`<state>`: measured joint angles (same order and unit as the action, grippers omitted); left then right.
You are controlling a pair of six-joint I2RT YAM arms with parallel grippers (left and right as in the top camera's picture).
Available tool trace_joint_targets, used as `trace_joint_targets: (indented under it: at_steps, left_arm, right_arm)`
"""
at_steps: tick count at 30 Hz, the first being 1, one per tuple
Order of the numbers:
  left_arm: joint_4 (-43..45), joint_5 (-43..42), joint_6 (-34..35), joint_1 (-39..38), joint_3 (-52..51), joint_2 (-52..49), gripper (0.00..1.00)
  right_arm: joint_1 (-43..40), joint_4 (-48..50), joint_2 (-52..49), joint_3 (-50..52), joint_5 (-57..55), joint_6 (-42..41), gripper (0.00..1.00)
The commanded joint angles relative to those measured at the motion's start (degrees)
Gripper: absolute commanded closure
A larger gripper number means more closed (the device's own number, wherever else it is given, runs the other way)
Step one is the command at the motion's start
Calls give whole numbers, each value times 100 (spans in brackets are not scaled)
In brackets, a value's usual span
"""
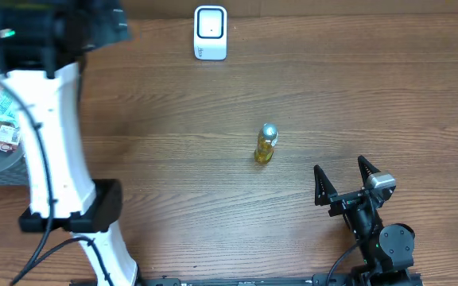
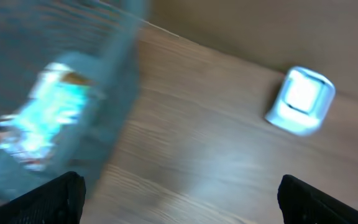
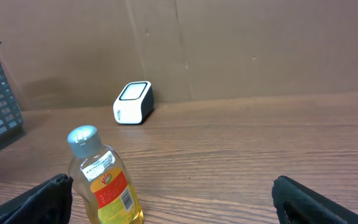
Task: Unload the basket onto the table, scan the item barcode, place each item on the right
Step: 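Open the left gripper and withdraw it toward the basket, then reach into the basket and grasp a green-capped item with the left gripper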
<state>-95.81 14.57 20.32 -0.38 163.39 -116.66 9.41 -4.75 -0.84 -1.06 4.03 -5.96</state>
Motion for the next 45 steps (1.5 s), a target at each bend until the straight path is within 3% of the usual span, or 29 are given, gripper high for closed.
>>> trace_joint_targets:
  at_steps: [1,6,14,18,25,32,45]
  left_arm:
    - [92,343,-238,621,114,280,0]
    - [197,225,-234,1541,87,256,0]
    - [310,-1003,-702,2761,-177,122,0]
    - [450,-1152,-815,3110,-584,31,0]
    - [1040,-1211,-1104,3300,-1858,-24,0]
    - [2114,-2376,-2022,3300,-3429,-24,1]
    - [4000,-2868,-2378,3298,-5431,-24,1]
  right_arm:
    - [-17,17,68,59,-52,17,0]
    - [-17,15,68,61,-52,17,0]
    - [-17,15,68,61,-52,17,0]
    - [-17,17,68,61,-52,17,0]
    - [-17,15,68,59,-52,17,0]
    - [-17,17,68,61,-52,17,0]
    - [-17,15,68,59,-52,17,0]
